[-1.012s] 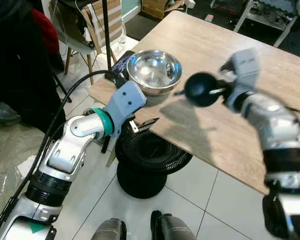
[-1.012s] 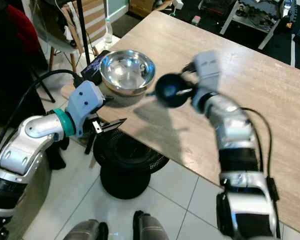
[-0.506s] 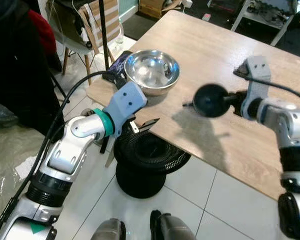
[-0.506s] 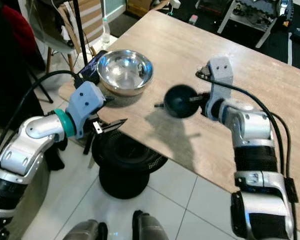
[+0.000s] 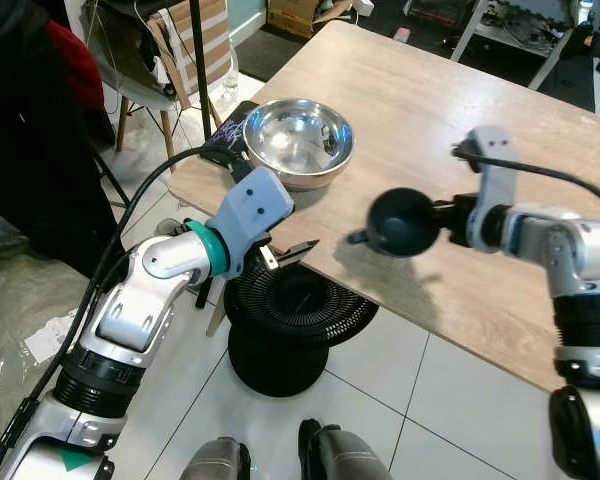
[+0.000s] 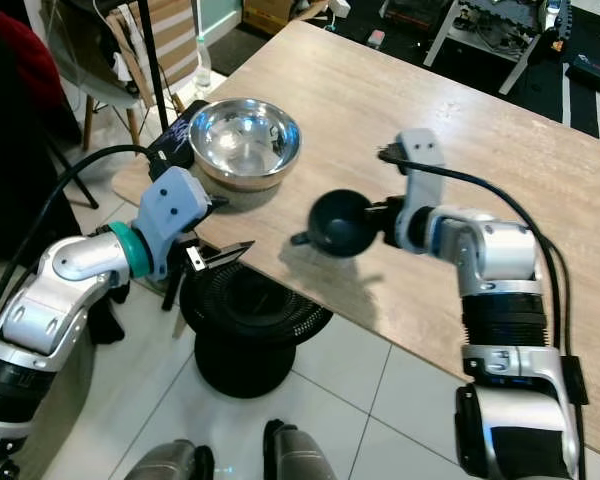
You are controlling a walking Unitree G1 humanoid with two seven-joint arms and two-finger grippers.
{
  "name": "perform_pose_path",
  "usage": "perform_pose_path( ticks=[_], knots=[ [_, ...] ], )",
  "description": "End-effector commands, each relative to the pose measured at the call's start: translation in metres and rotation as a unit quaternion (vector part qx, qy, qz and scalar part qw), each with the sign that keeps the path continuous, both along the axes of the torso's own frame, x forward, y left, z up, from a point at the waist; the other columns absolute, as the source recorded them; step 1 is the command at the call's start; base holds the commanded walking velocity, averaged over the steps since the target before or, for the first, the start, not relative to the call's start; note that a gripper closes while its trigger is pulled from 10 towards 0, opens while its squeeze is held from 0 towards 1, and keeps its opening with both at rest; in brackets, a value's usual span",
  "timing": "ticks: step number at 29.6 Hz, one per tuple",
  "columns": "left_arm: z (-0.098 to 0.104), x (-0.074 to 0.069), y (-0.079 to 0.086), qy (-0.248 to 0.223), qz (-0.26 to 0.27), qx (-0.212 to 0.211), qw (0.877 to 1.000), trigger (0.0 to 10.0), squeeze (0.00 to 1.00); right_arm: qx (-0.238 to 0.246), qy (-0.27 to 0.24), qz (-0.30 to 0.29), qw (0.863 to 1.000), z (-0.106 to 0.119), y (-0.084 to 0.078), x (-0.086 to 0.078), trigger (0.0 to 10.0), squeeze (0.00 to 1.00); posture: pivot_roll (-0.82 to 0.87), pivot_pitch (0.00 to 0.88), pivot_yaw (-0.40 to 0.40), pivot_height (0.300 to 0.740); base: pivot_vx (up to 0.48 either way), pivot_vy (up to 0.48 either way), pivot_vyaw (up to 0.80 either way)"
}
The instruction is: Setting the table
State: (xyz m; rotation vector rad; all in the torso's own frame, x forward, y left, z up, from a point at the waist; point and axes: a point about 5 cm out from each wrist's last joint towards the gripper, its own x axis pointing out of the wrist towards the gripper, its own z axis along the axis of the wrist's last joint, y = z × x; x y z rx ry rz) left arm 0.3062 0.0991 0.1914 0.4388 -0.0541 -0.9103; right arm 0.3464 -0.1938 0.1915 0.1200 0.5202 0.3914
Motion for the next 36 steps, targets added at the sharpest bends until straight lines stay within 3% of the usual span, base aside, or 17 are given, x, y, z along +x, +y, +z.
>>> perform_pose_path(
  ticks=[1,2,15,27,33,34,35,36],
  knots=[
    [-0.002,-0.003,-0.003,0.002,-0.008,0.005,1.000,10.0,0.00,0.006,0.000,-0.013,1.000,0.003,-0.003,-0.001,10.0,0.84,0.01,0.058,-0.048,0.740,0.000,0.000,0.00],
    [-0.002,-0.003,-0.003,0.002,-0.008,0.006,1.000,10.0,0.00,0.014,0.000,-0.025,1.000,0.000,-0.001,0.001,10.0,1.00,0.02,0.060,-0.048,0.740,0.000,0.000,0.00],
    [-0.003,-0.003,-0.004,0.004,-0.009,0.005,1.000,10.0,0.00,0.032,-0.018,-0.105,0.994,0.001,-0.007,0.009,10.0,1.00,0.02,0.060,-0.047,0.740,0.000,0.000,0.00],
    [-0.003,-0.003,-0.005,0.004,-0.010,0.005,1.000,10.0,0.00,0.046,-0.034,-0.115,0.992,0.009,-0.006,0.013,10.0,1.00,0.02,0.061,-0.046,0.740,0.000,0.000,0.00],
    [-0.002,-0.003,-0.005,0.004,-0.010,0.002,1.000,10.0,0.00,0.063,-0.091,-0.118,0.987,0.030,-0.012,0.011,10.0,1.00,0.02,0.063,-0.044,0.740,0.000,0.000,0.00],
    [-0.001,-0.003,-0.005,0.004,-0.009,-0.002,1.000,10.0,0.00,0.066,-0.122,-0.113,0.984,0.039,-0.012,0.011,10.0,1.00,0.02,0.065,-0.043,0.740,0.000,0.000,0.00],
    [0.001,-0.003,-0.005,0.006,-0.007,-0.011,1.000,10.0,0.00,0.081,-0.169,-0.106,0.977,0.053,-0.010,0.008,10.0,0.62,0.02,0.067,-0.040,0.740,0.000,0.000,0.00],
    [0.001,-0.003,-0.005,0.006,-0.007,-0.011,1.000,10.0,0.00,0.081,-0.169,-0.106,0.977,0.053,-0.010,0.008,10.0,0.62,0.02,0.067,-0.040,0.740,0.000,0.000,0.00]
  ],
)
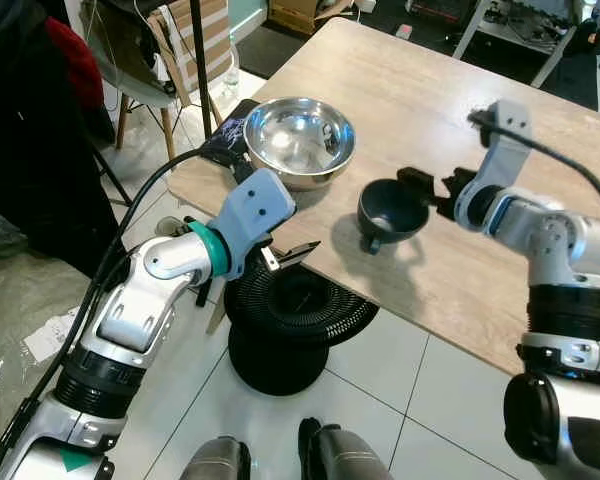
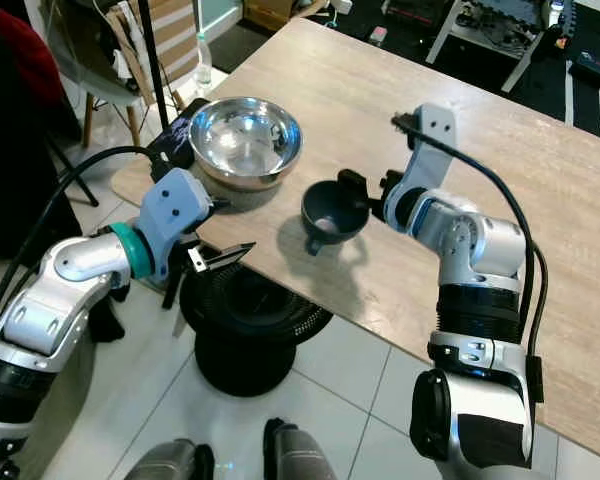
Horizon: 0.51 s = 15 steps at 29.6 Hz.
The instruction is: Setting the table
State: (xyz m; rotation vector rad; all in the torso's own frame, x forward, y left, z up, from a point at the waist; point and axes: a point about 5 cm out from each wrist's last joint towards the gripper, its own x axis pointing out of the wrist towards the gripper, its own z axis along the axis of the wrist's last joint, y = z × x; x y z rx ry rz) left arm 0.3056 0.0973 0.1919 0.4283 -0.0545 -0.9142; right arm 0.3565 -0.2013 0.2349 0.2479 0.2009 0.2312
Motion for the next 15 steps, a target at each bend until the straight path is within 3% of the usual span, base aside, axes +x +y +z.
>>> perform_pose_path(
  ticks=[1,2,3,5,7,11,14,15],
  knots=[
    [0.002,-0.002,-0.002,0.005,-0.004,-0.013,1.000,10.0,0.00,0.017,-0.066,0.001,0.998,0.020,-0.002,-0.004,10.0,0.62,0.02,0.067,-0.040,0.740,0.000,0.000,0.00],
    [0.002,-0.002,-0.002,0.005,-0.004,-0.013,1.000,10.0,0.00,0.017,-0.066,0.001,0.998,0.020,-0.002,-0.004,10.0,0.62,0.02,0.067,-0.040,0.740,0.000,0.000,0.00],
    [0.006,-0.001,-0.002,0.009,-0.002,-0.027,1.000,10.0,0.00,0.015,-0.125,0.001,0.992,0.036,-0.001,-0.010,10.0,0.00,0.02,0.068,-0.035,0.740,0.000,0.000,0.00],
    [0.012,0.000,0.000,0.011,0.008,-0.050,0.999,10.0,0.00,-0.015,-0.218,-0.030,0.975,0.057,-0.005,-0.022,10.0,0.00,0.02,0.068,-0.034,0.740,0.000,0.000,0.00],
    [0.014,0.005,0.003,0.003,0.036,-0.062,0.997,10.0,0.00,-0.048,-0.252,-0.073,0.964,0.055,-0.010,-0.031,10.0,0.00,0.02,0.069,-0.023,0.740,0.000,0.000,0.00],
    [0.016,0.012,0.008,-0.010,0.095,-0.084,0.992,10.0,0.00,-0.113,-0.259,-0.142,0.949,0.028,-0.015,-0.045,10.0,0.00,0.02,0.074,-0.013,0.740,0.000,0.000,0.00],
    [0.016,0.012,0.011,-0.011,0.110,-0.095,0.989,10.0,0.00,-0.120,-0.253,-0.162,0.946,0.016,-0.016,-0.052,10.0,0.00,0.02,0.077,-0.004,0.740,0.000,0.000,0.00],
    [0.017,0.011,0.017,-0.013,0.134,-0.109,0.985,10.0,0.00,-0.126,-0.244,-0.190,0.943,-0.002,-0.018,-0.065,10.0,0.00,0.02,0.080,0.006,0.740,0.000,0.000,0.00]
  ],
)
